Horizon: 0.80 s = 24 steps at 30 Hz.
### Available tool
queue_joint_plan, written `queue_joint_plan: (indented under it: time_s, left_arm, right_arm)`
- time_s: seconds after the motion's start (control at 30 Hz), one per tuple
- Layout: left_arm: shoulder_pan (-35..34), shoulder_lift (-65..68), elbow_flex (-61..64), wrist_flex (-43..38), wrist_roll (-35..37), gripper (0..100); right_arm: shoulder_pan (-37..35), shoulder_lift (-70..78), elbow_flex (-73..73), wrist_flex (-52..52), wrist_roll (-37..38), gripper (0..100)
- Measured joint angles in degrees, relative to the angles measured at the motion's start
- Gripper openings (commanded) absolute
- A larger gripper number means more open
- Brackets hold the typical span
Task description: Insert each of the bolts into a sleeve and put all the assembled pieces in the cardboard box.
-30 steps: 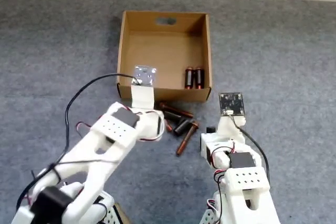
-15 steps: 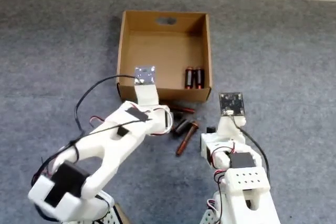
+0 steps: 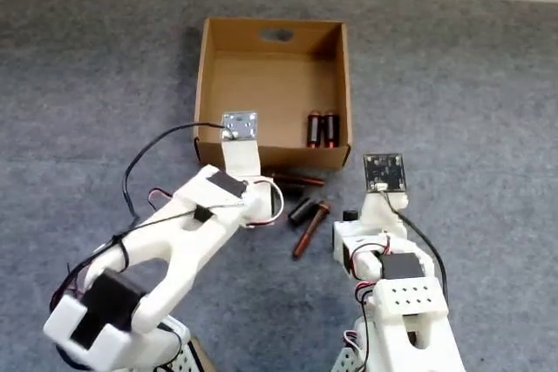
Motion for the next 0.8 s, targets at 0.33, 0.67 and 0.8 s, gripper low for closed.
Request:
queue_joint_plan:
  time_s: [0.33, 0.67, 0.8]
  left_arm:
    - [0.0, -11.9, 0.0, 21.0, -4.2, 1]
    - [0.1, -6.4, 0.0, 25.1, -11.3, 1]
    - [0.2, -1.8, -0.7, 24.8, -11.4, 5]
  right_arm:
    - [0.0, 0.0, 0.0, 0.0, 0.0, 0.6]
    - [0.0, 0.0, 0.0, 0.0, 0.0, 0.6]
    - [0.0, 0.0, 0.0, 0.0, 0.0, 0.6]
